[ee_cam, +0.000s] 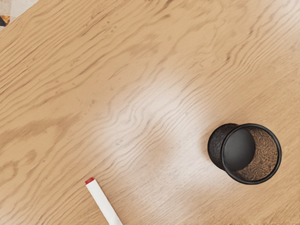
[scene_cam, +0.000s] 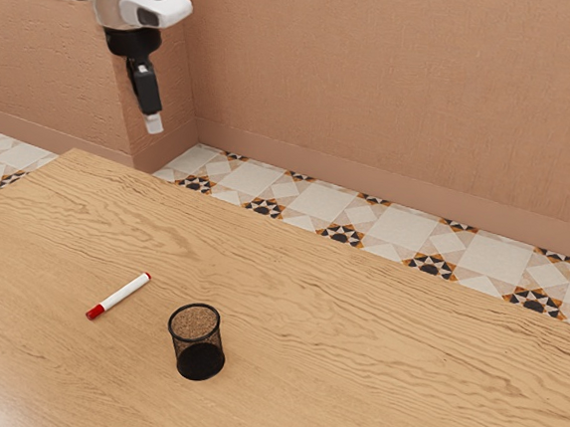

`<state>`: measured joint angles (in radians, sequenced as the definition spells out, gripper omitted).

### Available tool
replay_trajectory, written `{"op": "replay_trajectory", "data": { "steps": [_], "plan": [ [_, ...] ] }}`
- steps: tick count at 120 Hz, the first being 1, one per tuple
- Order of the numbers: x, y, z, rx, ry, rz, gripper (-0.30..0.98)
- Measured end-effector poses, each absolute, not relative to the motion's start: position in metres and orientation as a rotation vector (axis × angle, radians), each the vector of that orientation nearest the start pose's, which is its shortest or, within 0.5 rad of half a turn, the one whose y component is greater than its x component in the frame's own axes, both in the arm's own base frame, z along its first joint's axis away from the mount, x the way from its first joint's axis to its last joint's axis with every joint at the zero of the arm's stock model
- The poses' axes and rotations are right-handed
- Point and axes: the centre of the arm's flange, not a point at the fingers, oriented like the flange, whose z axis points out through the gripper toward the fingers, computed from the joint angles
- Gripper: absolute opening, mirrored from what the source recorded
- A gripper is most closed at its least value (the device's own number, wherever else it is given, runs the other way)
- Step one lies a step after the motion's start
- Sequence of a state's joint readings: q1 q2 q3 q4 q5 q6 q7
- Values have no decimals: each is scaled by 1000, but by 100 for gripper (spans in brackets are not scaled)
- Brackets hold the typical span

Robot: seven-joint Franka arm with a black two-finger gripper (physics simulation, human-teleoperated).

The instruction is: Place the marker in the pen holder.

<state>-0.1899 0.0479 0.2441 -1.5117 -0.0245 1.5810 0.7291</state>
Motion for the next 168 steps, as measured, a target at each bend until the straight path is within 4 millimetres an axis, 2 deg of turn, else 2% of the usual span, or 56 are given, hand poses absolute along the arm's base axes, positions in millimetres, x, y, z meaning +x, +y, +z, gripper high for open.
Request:
{"op": "replay_trajectory", "data": {
  "steps": [20, 29, 39, 48, 55, 64, 69, 76, 92, 102, 108, 113, 118, 144, 149, 157, 168],
  "plan": [
    [568, 17, 629, -2923, 1172, -36, 69],
    [553, 18, 631, -2918, 1217, -37, 69],
    [548, 24, 617, -2930, 1217, 8, 69],
    [558, 36, 591, -2952, 1174, 84, 69],
    [572, 56, 568, -2981, 1102, 143, 68],
    [592, 125, 535, -3057, 896, 205, 68],
    [594, 150, 526, -3084, 826, 213, 69],
    [596, 161, 522, -3101, 789, 215, 69],
    [596, 168, 520, -3117, 760, 206, 68],
    [598, 200, 485, -3177, 665, 253, 69],
    [603, 209, 458, -3196, 631, 278, 69],
    [608, 212, 441, -3201, 621, 289, 69],
    [611, 213, 431, -3202, 612, 285, 69],
    [624, 222, 410, -3200, 571, 194, 69],
    [624, 215, 402, -3202, 588, 189, 69],
    [607, 203, 380, -3214, 604, 195, 68],
    [599, 188, 358, -3155, 652, 176, 69]
  ]
}}
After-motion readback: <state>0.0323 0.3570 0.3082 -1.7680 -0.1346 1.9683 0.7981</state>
